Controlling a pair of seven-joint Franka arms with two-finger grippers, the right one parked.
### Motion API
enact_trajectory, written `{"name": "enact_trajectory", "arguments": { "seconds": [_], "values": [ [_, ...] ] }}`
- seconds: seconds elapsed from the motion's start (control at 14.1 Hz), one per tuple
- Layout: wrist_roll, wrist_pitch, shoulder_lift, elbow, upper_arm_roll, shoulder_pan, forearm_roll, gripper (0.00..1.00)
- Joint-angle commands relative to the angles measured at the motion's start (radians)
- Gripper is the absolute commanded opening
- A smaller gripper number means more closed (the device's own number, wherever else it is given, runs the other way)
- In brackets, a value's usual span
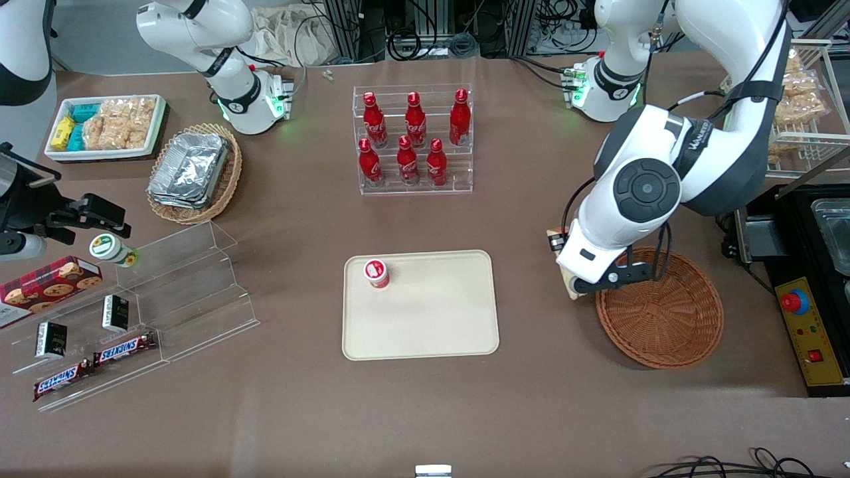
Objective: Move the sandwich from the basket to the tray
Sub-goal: 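Carry the sandwich over to the white tray with the left gripper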
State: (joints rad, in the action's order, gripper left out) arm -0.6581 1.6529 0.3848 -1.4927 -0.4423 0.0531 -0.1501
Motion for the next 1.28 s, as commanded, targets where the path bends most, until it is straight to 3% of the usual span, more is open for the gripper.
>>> {"name": "enact_trajectory", "arguments": {
  "seconds": [0.0, 0.43, 0.57, 1.2],
  "values": [
    [0.038, 0.049, 0.04, 0.015, -0.024, -0.001, -0.014, 0.0],
    [-0.008, 0.329, 0.172, 0.014, -0.067, 0.013, -0.014, 0.0],
    [-0.024, 0.343, 0.206, 0.017, -0.064, 0.066, -0.025, 0.0],
    [-0.026, 0.469, 0.342, 0.028, -0.062, 0.123, -0.064, 0.0]
  ]
}}
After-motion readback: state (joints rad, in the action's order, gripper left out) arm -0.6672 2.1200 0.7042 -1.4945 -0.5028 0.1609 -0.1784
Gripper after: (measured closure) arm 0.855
